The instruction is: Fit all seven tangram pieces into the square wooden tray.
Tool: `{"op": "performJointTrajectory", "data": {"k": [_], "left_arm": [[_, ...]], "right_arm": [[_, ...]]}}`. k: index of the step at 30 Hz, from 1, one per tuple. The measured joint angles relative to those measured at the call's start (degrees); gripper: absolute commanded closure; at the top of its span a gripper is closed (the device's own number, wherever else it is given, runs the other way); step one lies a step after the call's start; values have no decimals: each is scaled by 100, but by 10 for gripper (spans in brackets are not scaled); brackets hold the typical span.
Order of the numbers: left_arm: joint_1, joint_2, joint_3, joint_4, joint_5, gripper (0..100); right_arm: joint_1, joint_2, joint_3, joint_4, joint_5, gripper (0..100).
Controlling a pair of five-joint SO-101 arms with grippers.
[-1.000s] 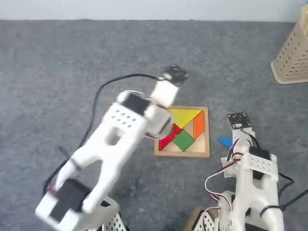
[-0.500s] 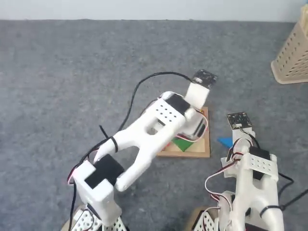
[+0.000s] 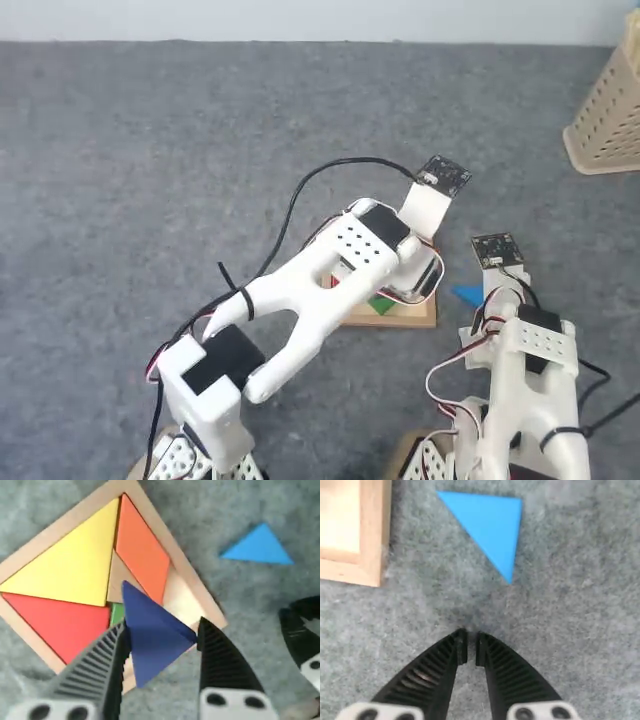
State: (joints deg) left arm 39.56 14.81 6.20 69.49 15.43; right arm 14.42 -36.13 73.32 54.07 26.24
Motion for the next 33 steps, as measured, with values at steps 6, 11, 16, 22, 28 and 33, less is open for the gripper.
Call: {"op": "performJointTrajectory", "data": {"k": [6, 11, 16, 22, 28, 33], "left_arm": [[0, 0, 0, 35, 0, 772], [0, 0, 0, 79, 0, 746], [0, 0, 0, 105, 0, 746], [0, 0, 0, 105, 0, 746], [0, 0, 35, 105, -132, 746], [-308, -9, 158, 132, -659, 746]], "right_arm": [[0, 0, 0, 0, 0, 943], [0, 0, 0, 0, 0, 943], [0, 0, 0, 0, 0, 943], [0, 0, 0, 0, 0, 943], [0, 0, 0, 0, 0, 943], [0, 0, 0, 0, 0, 952]]}}
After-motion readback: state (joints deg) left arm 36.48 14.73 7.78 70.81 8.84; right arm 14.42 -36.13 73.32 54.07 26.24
